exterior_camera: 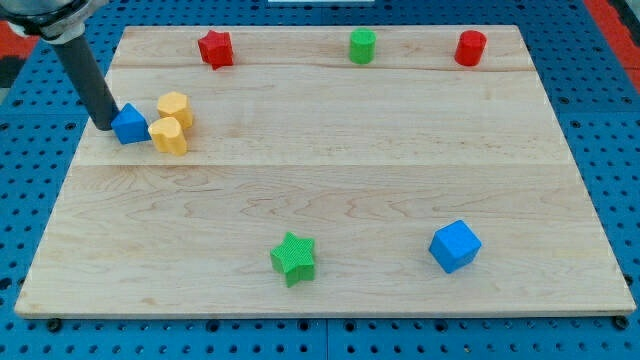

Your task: Push the red star top left of the yellow hexagon

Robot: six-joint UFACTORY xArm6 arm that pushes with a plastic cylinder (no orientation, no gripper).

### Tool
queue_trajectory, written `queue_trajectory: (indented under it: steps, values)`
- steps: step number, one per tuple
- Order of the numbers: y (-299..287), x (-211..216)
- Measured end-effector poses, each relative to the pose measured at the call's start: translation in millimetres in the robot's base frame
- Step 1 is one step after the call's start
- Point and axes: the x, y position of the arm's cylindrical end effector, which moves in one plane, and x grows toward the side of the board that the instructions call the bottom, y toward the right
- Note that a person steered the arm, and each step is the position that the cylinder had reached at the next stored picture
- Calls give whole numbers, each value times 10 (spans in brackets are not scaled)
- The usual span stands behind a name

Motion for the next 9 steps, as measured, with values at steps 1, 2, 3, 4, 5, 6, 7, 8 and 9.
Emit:
queue_trajectory:
  steps: [1,2,3,4,5,6,7,8,9]
  values:
    - [0,-242]
    - [115,-355]
    - [92,-690]
    - [431,-1179]
    - [807,-1594]
    - [1202,-1696]
    - [1418,-1557]
    - [1630,-1409]
    - [1646,-1331]
